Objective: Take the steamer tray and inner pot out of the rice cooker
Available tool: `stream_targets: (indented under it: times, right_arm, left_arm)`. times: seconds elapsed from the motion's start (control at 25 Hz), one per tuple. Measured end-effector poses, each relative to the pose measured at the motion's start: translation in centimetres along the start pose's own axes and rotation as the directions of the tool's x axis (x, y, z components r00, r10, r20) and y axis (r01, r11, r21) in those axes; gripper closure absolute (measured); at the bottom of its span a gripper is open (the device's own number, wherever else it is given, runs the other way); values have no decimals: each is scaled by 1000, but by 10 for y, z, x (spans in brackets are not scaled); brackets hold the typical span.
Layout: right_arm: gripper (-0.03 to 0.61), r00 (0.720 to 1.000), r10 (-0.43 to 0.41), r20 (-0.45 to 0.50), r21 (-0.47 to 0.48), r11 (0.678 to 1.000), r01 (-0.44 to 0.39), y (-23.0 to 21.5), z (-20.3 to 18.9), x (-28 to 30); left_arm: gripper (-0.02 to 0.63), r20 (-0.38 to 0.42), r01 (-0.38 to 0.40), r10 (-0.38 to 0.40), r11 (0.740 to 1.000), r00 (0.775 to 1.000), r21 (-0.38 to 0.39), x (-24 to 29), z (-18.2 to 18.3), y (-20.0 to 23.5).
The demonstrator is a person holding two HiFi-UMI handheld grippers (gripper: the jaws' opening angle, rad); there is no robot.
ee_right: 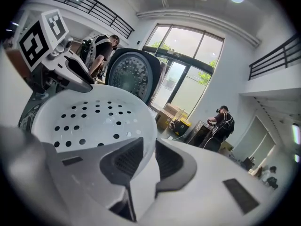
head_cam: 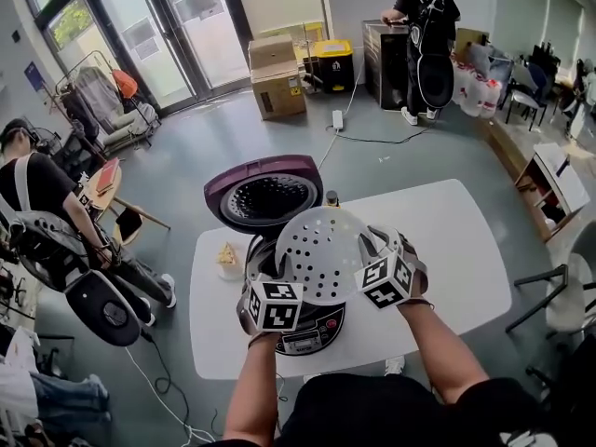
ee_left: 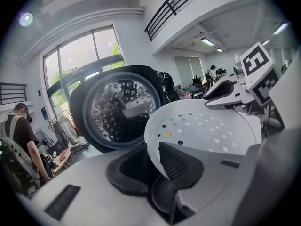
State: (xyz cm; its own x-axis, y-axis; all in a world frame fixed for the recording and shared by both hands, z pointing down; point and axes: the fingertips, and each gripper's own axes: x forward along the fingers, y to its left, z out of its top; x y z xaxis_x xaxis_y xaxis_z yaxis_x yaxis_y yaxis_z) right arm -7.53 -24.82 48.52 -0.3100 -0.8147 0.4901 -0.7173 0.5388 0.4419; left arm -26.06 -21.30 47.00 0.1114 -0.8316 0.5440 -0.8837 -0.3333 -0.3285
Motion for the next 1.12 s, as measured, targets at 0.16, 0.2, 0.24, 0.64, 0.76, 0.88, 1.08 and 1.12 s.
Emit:
stream_targets:
  times: [0.16,0.2,0.24,0.64,0.76,0.88,1.08,1.12]
  right_arm:
    - [499,1000,-8,-2,-5,1000,8,-37,-24,-5]
    - [499,1000,-11,-3,-3,1000,11,-46,-31,-6]
    - [499,1000,-13,-5,0,1000,13,-55,-39,-7]
    - [499,998,-34,-44,22,999,35,-142,-113,-5]
    - [500,997,-37,-62,24,999,39,-162,-139,3]
    - [501,996,-29,-80,21,999,31,-177,-162,18]
    - [505,994,-6,-113,17,1000,8,-196,-191,52]
    - [505,993,-2,-121,15,1000,3,-196,-201,60]
  left_arm:
    - [529,10,7,-7,1000,1000,-13,13,23,-36]
    - [529,11,9,-9,1000,1000,-14,17,29,-45]
    - [529,12,11,-10,1000,1000,-13,22,35,-54]
    - [529,-2,44,-44,999,999,5,78,86,-141]
    - [529,-11,56,-56,998,998,9,100,92,-167]
    - [529,-22,61,-61,998,998,-6,125,92,-188]
    - [529,-50,59,-62,997,997,-50,170,84,-210]
    - [529,-56,59,-62,997,997,-55,180,79,-216]
